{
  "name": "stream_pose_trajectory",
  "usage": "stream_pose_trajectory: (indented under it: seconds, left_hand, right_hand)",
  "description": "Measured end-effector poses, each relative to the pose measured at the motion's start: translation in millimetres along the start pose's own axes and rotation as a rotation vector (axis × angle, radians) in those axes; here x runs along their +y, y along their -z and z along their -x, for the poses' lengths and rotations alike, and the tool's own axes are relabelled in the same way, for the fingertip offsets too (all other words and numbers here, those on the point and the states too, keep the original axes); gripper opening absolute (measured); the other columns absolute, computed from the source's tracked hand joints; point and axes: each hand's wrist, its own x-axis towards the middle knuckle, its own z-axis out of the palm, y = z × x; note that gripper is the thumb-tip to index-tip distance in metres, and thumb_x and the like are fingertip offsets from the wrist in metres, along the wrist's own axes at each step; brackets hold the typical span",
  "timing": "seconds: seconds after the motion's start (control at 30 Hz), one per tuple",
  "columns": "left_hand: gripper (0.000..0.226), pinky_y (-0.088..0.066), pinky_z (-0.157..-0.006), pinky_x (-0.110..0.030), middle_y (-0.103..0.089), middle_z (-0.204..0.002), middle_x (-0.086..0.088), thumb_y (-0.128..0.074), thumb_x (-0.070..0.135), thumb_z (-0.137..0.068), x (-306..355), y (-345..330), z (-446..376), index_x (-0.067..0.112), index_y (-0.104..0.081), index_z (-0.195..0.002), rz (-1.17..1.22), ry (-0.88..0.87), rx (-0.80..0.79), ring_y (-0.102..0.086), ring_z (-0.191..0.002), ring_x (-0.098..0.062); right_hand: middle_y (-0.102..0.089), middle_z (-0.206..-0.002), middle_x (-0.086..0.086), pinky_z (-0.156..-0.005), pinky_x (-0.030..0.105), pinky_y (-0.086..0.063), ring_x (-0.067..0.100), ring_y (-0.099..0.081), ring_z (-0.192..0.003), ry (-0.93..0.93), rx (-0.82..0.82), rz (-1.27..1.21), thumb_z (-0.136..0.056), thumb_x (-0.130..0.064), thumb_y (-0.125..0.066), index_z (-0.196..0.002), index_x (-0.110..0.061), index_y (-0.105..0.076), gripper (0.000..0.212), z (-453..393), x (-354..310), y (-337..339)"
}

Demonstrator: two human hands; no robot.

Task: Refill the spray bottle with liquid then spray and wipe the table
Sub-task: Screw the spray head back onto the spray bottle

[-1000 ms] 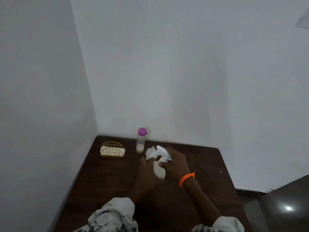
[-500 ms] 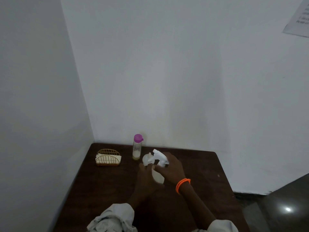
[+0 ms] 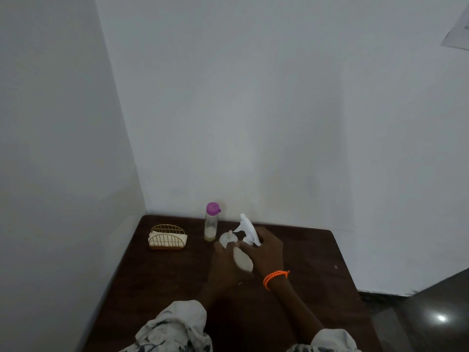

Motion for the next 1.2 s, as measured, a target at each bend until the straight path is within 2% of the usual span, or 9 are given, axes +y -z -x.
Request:
stream_pose_trajectory:
  seconds: [0.2, 0.33, 0.47, 0.6, 0.73, 0.87, 0.93, 1.03, 1.2]
  left_hand:
    - [0.103, -0.042, -0.087, -0.023, -0.032, -0.133, 0.000, -0.092, 0.053, -0.047, 3, 4, -4, 0.029, -0.045, -0.135, 0.038, 0.010, -0.002, -0.043, -0.117, -0.013]
    - [0.106, -0.040, -0.089, -0.024, -0.030, -0.140, -0.004, -0.093, 0.051, -0.052, 4, 8, -6, 0.024, -0.041, -0.140, 0.012, -0.010, 0.002, -0.041, -0.120, -0.015]
    - [0.111, -0.048, -0.096, -0.031, -0.032, -0.138, -0.007, -0.093, 0.050, -0.053, 7, 13, -7, 0.023, -0.037, -0.145, 0.000, -0.004, -0.001, -0.044, -0.125, -0.022]
    - [0.110, -0.045, -0.090, -0.028, -0.032, -0.134, -0.004, -0.092, 0.052, -0.051, 7, 15, -9, 0.023, -0.039, -0.143, -0.003, 0.015, -0.013, -0.045, -0.122, -0.022]
    - [0.111, -0.043, -0.091, -0.027, -0.034, -0.135, -0.003, -0.093, 0.051, -0.055, 3, 19, -9, 0.024, -0.037, -0.147, 0.009, -0.031, -0.046, -0.043, -0.122, -0.020]
    - [0.112, -0.041, -0.093, -0.027, -0.035, -0.138, -0.003, -0.092, 0.051, -0.058, -2, 25, -9, 0.024, -0.034, -0.150, 0.007, -0.086, -0.068, -0.040, -0.124, -0.017]
    - [0.111, -0.040, -0.095, -0.027, -0.036, -0.139, -0.004, -0.093, 0.048, -0.060, -4, 26, -8, 0.023, -0.034, -0.151, 0.011, -0.091, -0.067, -0.037, -0.121, -0.015]
    - [0.111, -0.043, -0.097, -0.030, -0.038, -0.139, -0.005, -0.092, 0.048, -0.058, -6, 27, -6, 0.025, -0.035, -0.150, 0.023, -0.091, -0.063, -0.041, -0.125, -0.020]
    - [0.111, -0.047, -0.097, -0.033, -0.037, -0.135, -0.005, -0.094, 0.046, -0.058, -8, 30, -4, 0.023, -0.036, -0.150, 0.023, -0.073, -0.066, -0.042, -0.123, -0.020]
  right_hand:
    - [-0.063, -0.061, -0.011, -0.057, 0.008, -0.041, -0.001, -0.060, -0.063, 0.089, -0.108, 0.035, -0.066, -0.028, -0.090, -0.071, -0.033, -0.062, 0.029, -13, -7, 11]
    - [-0.065, -0.066, -0.010, -0.056, 0.014, -0.043, 0.002, -0.060, -0.063, 0.146, -0.175, 0.067, -0.070, -0.032, -0.087, -0.080, -0.024, -0.068, 0.023, -21, -6, 16]
    - [-0.068, -0.069, -0.007, -0.056, 0.015, -0.043, 0.002, -0.059, -0.062, 0.140, -0.209, 0.066, -0.071, -0.026, -0.087, -0.083, -0.019, -0.071, 0.021, -27, -7, 20]
    - [-0.071, -0.079, -0.003, -0.064, 0.030, -0.051, 0.012, -0.066, -0.073, 0.164, -0.297, 0.073, -0.075, -0.026, -0.084, -0.089, -0.019, -0.071, 0.020, -34, -8, 24]
    - [-0.071, -0.089, -0.006, -0.072, 0.032, -0.053, 0.010, -0.067, -0.080, 0.199, -0.452, 0.078, -0.082, -0.022, -0.079, -0.101, -0.021, -0.068, 0.022, -41, -15, 33]
    - [-0.071, -0.093, -0.003, -0.079, 0.046, -0.057, 0.019, -0.068, -0.086, 0.201, -0.558, 0.055, -0.083, -0.020, -0.077, -0.103, -0.021, -0.067, 0.022, -48, -17, 41]
    - [-0.071, -0.093, -0.003, -0.081, 0.046, -0.057, 0.018, -0.068, -0.087, 0.167, -0.556, 0.045, -0.079, -0.023, -0.080, -0.103, -0.022, -0.067, 0.027, -49, -16, 42]
    - [-0.068, -0.097, -0.005, -0.079, 0.035, -0.057, 0.012, -0.065, -0.088, 0.141, -0.490, 0.052, -0.068, -0.037, -0.088, -0.103, -0.026, -0.065, 0.044, -41, -15, 37]
    - [-0.073, -0.090, -0.002, -0.075, 0.031, -0.057, 0.013, -0.069, -0.083, 0.100, -0.386, -0.040, -0.067, -0.019, -0.090, -0.097, -0.019, -0.068, 0.037, -37, -16, 32]
